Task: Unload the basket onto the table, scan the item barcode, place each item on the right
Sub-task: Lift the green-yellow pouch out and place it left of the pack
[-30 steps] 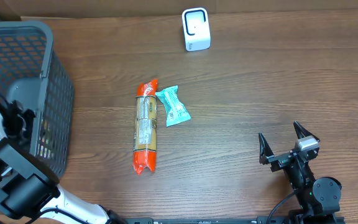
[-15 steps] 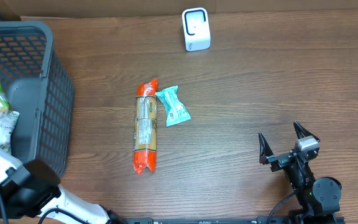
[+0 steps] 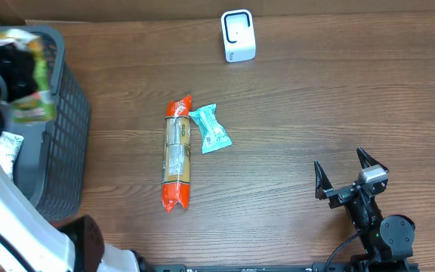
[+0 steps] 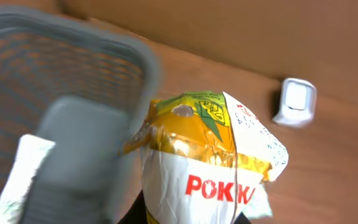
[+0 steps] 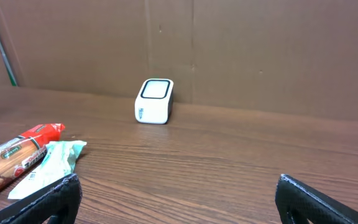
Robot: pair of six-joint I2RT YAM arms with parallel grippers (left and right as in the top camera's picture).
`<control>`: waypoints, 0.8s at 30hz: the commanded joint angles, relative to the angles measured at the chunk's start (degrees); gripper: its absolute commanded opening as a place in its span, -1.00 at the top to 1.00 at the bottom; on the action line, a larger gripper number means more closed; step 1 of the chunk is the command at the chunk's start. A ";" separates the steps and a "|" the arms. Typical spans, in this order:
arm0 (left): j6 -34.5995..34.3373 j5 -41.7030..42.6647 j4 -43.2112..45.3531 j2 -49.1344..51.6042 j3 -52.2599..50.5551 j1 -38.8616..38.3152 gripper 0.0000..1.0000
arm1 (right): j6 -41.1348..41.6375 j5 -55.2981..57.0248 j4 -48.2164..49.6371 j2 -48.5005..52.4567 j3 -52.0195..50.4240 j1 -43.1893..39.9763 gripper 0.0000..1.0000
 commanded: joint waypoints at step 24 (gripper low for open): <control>-6.14 -13.62 19.65 0.76 -57.22 -19.56 0.91 | -0.04 0.57 0.28 -0.57 -0.61 0.26 -1.00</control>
